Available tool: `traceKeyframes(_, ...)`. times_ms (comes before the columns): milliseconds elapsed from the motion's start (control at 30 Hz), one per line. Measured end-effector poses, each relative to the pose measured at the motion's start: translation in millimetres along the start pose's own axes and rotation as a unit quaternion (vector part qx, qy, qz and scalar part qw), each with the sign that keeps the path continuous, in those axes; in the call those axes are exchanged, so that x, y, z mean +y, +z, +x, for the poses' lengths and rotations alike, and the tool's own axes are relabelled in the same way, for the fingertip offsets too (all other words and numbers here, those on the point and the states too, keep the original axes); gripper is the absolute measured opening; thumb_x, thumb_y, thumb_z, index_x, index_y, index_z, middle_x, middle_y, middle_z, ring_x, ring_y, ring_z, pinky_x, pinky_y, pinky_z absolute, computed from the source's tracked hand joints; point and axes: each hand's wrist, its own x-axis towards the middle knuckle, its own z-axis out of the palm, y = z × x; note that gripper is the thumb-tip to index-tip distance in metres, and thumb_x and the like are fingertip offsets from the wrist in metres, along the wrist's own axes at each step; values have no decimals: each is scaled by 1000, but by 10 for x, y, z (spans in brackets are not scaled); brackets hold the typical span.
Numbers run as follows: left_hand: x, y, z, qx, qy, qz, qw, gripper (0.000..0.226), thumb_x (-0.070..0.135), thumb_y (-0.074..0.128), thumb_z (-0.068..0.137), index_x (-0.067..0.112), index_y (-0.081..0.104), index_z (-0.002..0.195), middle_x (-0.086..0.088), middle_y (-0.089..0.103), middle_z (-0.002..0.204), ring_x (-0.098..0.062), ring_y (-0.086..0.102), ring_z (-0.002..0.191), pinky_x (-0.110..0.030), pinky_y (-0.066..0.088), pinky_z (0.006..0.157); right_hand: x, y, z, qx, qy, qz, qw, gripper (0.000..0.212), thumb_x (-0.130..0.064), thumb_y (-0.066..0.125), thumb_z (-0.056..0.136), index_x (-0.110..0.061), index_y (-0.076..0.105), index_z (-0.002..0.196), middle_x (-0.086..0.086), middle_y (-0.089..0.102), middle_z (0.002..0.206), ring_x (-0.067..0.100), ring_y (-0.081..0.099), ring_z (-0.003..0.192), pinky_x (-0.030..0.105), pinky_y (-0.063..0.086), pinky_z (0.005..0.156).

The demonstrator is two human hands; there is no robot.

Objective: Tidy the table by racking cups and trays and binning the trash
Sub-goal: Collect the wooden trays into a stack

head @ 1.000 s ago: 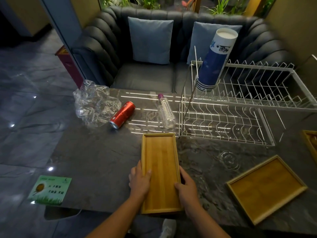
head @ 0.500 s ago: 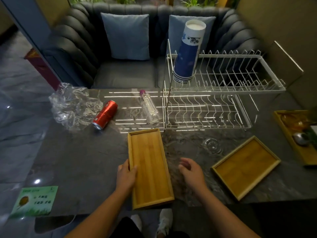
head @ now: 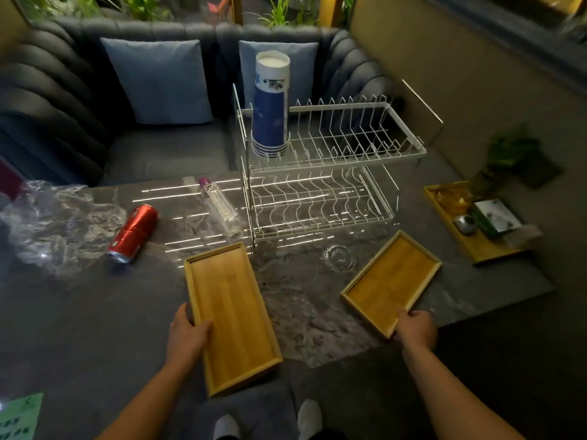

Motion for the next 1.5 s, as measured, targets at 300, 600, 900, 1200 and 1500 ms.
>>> traceKeyframes(300,29,91,-40,32,-21,16,999,61,11,61,94,15,36,149,-21,53,141,-40,56,121,-57,47,97,-7,-40,253,-49,-17,-72,996,21,-16,60,93,4,64,100,24,69,93,39,68,84,48,58,80)
traceKeyframes(600,48,100,-85,34,-29,8,999,60,12,59,95,13,35,150,-21,52,141,-40,56,119,-53,47,94,-45,-258,90,-90,3,116,989,17,-15,59,95,-1,56,103,22,67,81,28,59,56,37,50,52)
traceKeyframes(900,69,44,-108,14,-28,3,1000,62,11,61,95,14,34,151,-22,53,139,-39,58,117,-55,49,95,-80,-486,-763,-168,-51,259,950,29,-15,58,95,-17,53,124,16,69,84,22,55,52,29,38,38)
traceKeyframes(1200,142,-154,-236,94,40,-38,994,50,22,63,94,16,49,141,-17,59,130,-29,60,110,-48,53,91,-185,-163,-1519,-294,-139,223,919,31,-14,67,90,-34,56,111,-9,73,92,5,73,76,22,56,57)
traceKeyframes(1500,252,-217,-524,-6,68,-108,992,45,22,67,93,22,57,137,8,64,107,-8,63,92,-27,54,76,-548,540,-1908,-397,-270,73,874,36,-5,60,89,-21,61,121,-2,72,104,8,69,91,32,58,81)
